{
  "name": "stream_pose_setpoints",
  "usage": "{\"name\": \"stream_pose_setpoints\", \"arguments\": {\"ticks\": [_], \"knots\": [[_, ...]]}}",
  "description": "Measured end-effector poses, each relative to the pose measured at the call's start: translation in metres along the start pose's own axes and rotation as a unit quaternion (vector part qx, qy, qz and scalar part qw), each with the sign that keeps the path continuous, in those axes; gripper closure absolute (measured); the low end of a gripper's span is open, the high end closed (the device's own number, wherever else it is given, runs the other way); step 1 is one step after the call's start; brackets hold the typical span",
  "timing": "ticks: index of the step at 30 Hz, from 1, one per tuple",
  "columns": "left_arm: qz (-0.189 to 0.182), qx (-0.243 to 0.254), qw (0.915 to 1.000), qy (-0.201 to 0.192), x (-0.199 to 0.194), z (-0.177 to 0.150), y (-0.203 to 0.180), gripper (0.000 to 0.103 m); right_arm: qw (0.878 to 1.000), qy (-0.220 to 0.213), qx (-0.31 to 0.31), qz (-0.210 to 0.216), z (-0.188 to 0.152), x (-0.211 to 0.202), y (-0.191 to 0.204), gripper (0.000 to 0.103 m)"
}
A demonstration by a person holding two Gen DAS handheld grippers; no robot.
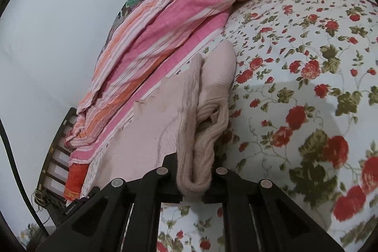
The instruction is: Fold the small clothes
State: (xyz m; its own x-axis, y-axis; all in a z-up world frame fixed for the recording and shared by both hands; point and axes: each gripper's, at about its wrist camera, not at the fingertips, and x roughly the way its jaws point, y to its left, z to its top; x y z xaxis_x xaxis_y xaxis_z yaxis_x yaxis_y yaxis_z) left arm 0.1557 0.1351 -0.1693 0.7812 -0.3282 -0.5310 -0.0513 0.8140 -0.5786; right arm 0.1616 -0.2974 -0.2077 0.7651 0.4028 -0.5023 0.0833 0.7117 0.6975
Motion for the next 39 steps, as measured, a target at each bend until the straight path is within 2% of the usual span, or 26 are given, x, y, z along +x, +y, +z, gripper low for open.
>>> {"name": "stream_pose_setpoints", "arguments": {"ticks": [15,16,17,19,20,22,25,27,30,36,39], "knots": [[-0.008,0.023,0.9996,0.010,-0.066,-0.055,0.000,0.092,0.999,0.000,-0.036,-0.003,-0.053,-0.077,-0.004,0.093],[-0.002,0.024,0.9996,0.017,-0.066,-0.058,0.000,0.089,0.999,0.001,-0.045,-0.006,-0.055,-0.078,-0.003,0.090],[0.005,0.024,0.9994,0.024,-0.065,-0.059,0.001,0.087,0.998,0.006,-0.058,-0.009,-0.056,-0.080,-0.001,0.084],[0.021,0.022,0.9991,0.029,-0.067,-0.059,0.007,0.071,0.995,0.004,-0.095,-0.029,-0.058,-0.088,0.005,0.081],[0.028,0.023,0.9991,0.023,-0.071,-0.057,0.010,0.067,0.993,-0.004,-0.114,-0.044,-0.059,-0.093,0.009,0.078],[0.042,0.027,0.9987,-0.003,-0.080,-0.049,0.015,0.050,0.983,-0.036,-0.159,-0.088,-0.058,-0.108,0.019,0.073],[0.030,0.039,0.9982,-0.033,-0.086,-0.032,0.016,0.041,0.970,-0.073,-0.199,-0.118,-0.054,-0.118,0.034,0.068],[0.029,0.048,0.9980,-0.028,-0.079,-0.019,0.013,0.041,0.964,-0.082,-0.224,-0.118,-0.051,-0.111,0.050,0.060],[0.017,0.053,0.9983,-0.018,-0.065,-0.004,0.008,0.041,0.959,-0.074,-0.253,-0.105,-0.055,-0.084,0.074,0.059],[0.018,0.092,0.9954,-0.020,-0.042,0.013,0.000,0.037,0.950,0.017,-0.301,-0.078,-0.070,-0.002,0.113,0.059],[0.034,0.117,0.9924,-0.018,-0.030,0.017,0.001,0.037,0.939,0.068,-0.319,-0.114,-0.077,0.045,0.125,0.059]]}}
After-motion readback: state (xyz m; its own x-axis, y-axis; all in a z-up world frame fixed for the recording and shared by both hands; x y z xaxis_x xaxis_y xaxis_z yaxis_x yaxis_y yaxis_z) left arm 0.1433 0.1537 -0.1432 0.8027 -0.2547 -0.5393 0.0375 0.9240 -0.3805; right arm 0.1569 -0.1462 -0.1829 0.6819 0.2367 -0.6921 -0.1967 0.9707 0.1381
